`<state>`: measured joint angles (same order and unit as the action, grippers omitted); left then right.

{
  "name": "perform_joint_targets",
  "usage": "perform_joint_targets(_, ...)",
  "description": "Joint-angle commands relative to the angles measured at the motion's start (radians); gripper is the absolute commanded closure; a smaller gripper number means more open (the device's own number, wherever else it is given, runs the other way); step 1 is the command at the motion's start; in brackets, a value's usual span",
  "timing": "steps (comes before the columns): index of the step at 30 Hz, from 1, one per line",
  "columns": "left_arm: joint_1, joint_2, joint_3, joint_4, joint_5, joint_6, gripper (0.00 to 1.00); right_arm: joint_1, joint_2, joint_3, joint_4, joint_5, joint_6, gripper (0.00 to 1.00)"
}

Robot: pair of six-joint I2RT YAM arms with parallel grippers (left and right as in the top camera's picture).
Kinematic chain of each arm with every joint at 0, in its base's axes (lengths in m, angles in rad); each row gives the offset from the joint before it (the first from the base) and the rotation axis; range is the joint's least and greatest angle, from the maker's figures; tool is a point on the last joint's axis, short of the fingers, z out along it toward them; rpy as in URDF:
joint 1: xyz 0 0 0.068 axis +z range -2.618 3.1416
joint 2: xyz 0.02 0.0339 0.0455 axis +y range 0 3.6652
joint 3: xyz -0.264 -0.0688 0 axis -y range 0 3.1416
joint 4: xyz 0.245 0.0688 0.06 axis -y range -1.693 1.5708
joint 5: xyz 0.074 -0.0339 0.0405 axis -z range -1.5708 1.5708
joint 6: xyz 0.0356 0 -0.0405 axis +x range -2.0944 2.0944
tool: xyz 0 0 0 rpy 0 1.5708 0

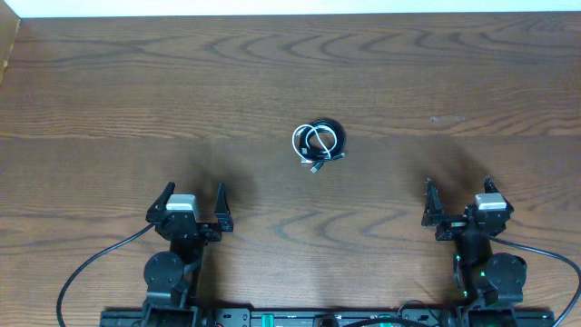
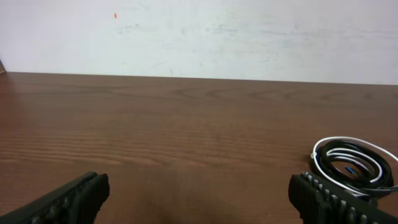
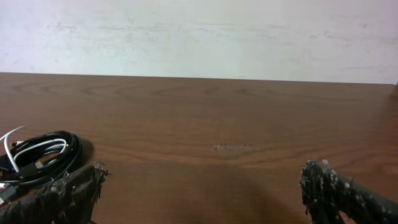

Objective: Untangle cables

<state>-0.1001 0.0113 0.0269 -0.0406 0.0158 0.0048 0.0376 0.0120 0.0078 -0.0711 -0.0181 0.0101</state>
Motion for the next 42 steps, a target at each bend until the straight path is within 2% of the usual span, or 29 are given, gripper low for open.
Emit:
perform_joint_targets(1, -0.003, -0.007, -0.023, -0.031, -0.031, 0.014, 0.02, 0.003, -0.006, -0.002, -0.005, 0.008, -0.015, 0.01)
perform_joint_targets(40, -0.003, -0.007, -0.023, -0.031, -0.031, 0.014, 0.02, 0.003, -0.006, -0.002, -0.005, 0.008, -0.015, 0.01)
perform_joint_targets(42, -0.003, -0.007, -0.023, -0.031, -0.031, 0.014, 0.02, 0.002, -0.006, -0.002, -0.003, 0.04, -0.053, 0.01)
